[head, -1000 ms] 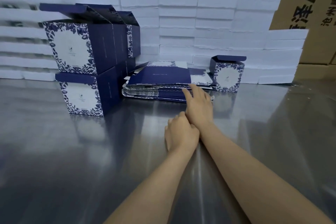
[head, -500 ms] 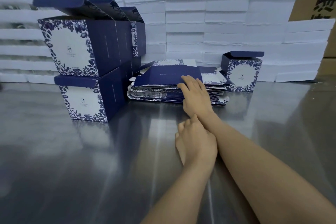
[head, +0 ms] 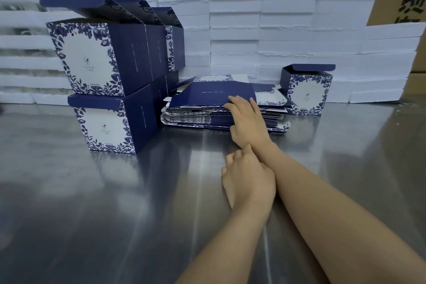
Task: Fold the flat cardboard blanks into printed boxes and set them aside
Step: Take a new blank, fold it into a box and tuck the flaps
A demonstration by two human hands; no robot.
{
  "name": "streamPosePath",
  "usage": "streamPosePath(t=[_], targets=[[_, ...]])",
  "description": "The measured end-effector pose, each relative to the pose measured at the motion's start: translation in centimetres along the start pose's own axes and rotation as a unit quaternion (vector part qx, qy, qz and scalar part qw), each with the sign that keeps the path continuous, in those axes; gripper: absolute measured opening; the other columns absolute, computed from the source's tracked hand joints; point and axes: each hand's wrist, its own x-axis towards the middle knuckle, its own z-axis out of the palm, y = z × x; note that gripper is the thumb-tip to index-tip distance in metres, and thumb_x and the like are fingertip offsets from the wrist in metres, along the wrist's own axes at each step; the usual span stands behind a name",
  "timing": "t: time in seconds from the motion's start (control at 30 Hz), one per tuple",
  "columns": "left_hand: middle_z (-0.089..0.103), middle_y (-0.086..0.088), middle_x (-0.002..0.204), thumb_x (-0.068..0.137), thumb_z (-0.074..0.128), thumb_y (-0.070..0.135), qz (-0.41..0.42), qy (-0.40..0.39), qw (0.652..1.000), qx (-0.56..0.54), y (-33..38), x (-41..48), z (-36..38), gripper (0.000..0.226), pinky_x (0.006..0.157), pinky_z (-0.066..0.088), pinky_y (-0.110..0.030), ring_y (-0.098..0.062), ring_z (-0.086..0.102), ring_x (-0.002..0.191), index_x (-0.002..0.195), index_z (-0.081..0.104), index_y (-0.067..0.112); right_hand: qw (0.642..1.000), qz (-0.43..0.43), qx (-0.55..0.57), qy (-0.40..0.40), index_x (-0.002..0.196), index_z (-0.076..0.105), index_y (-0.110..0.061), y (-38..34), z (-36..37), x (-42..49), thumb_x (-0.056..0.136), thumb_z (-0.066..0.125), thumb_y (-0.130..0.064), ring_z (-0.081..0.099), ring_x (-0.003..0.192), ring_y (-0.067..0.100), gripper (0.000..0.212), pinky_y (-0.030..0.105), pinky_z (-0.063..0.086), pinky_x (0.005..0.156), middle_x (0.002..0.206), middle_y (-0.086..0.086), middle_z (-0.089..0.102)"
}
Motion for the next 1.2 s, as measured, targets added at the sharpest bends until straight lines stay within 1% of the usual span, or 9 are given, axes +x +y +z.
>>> streamPosePath(t=[0.2,0.37,0.53,0.73,0.87,0.97,1.03,1.1,1.2], targets=[[0.05,0.001,0.139,0.094,0.039,0.012,0.004,0.002,1.0,-0.004,0.0,0.0,0.0,0.048,0.104,0.031,-0.032,-0.019,0.035,0.132,0.141,0.04,0.019,0.998,0.043,-0.046,-0.004,0.149,0.026,-0.008,0.0,0.4,0.0,0.087,0.047,-0.008,0.009,0.148,0.019,0.065,0.043,-0.005,0.119,0.16,0.003,0.017],[0.057,0.0,0.119,0.088,0.045,0.011,-0.018,0.02,0.998,-0.058,0.1,-0.2,-0.6,0.032,0.096,0.036,-0.034,-0.022,0.046,0.12,0.118,0.047,0.022,0.979,0.003,-0.053,0.195,0.129,0.056,0.0,-0.7,-1.3,-1.2,0.069,0.052,0.011,0.05,0.127,0.026,0.061,0.044,0.018,0.107,0.137,0.01,0.054],[0.051,0.005,0.088,0.077,0.048,0.011,-0.01,0.017,0.991,-0.131,0.3,-0.7,-1.1,0.02,0.08,0.039,-0.037,-0.025,0.053,0.094,0.077,0.035,0.026,0.954,0.015,0.003,0.299,0.117,0.063,-0.002,-1.8,-4.2,-4.3,0.069,0.038,0.001,0.043,0.117,0.019,0.055,0.039,0.028,0.095,0.126,0.011,0.062],[0.059,-0.014,0.116,0.088,0.046,-0.005,0.0,0.046,0.956,-0.291,-1.2,-0.6,-1.9,0.028,0.089,0.038,-0.019,-0.028,0.056,0.109,0.11,0.059,0.004,0.867,0.153,0.228,0.416,0.09,0.069,0.0,-0.3,-10.2,-8.5,0.086,0.056,0.009,0.058,0.095,0.023,0.017,0.028,0.044,0.086,0.097,0.02,0.065],[0.054,-0.015,0.128,0.096,0.044,0.002,-0.083,0.151,0.883,-0.438,-3.0,-0.2,-3.7,0.031,0.104,0.04,-0.038,-0.03,0.053,0.116,0.126,0.052,0.005,0.806,0.257,0.406,0.346,0.088,0.065,-0.016,2.0,-15.2,-9.6,0.089,0.053,0.006,0.057,0.08,-0.004,0.025,0.013,0.042,0.078,0.094,0.005,0.068],[0.046,-0.011,0.138,0.101,0.044,0.015,-0.047,0.214,0.884,-0.413,-4.4,0.1,-5.3,0.038,0.107,0.034,-0.025,-0.024,0.045,0.126,0.137,0.046,0.004,0.796,0.258,0.5,0.224,0.107,0.056,-0.023,2.8,-16.0,-11.4,0.093,0.053,0.001,0.057,0.075,-0.004,0.029,0.012,0.044,0.073,0.086,-0.008,0.062],[0.042,0.003,0.14,0.103,0.04,0.023,-0.004,0.194,0.893,-0.406,-5.1,0.1,-6.0,0.043,0.095,0.033,-0.007,-0.012,0.042,0.124,0.144,0.039,0.011,0.752,0.267,0.589,0.125,0.123,0.05,-0.027,2.8,-15.6,-12.6,0.093,0.053,0.001,0.057,0.075,0.006,0.041,0.018,0.047,0.069,0.083,-0.003,0.058],[0.035,0.016,0.14,0.104,0.039,0.024,0.02,0.157,0.892,-0.424,-5.2,0.0,-6.5,0.047,0.094,0.027,-0.005,-0.001,0.037,0.125,0.15,0.03,0.018,0.708,0.288,0.643,0.06,0.135,0.048,-0.017,2.7,-15.0,-13.1,0.093,0.052,0.001,0.052,0.072,0.015,0.046,0.025,0.044,0.063,0.085,0.003,0.056],[0.056,0.003,0.13,0.103,0.041,0.02,-0.029,0.091,0.852,-0.515,-4.6,0.1,-6.6,0.04,0.094,0.04,-0.019,-0.008,0.051,0.113,0.141,0.047,0.012,0.724,0.293,0.619,0.078,0.13,0.056,-0.01,2.1,-14.8,-12.8,0.092,0.054,-0.003,0.055,0.068,0.008,0.039,0.022,0.045,0.065,0.084,0.001,0.062]])
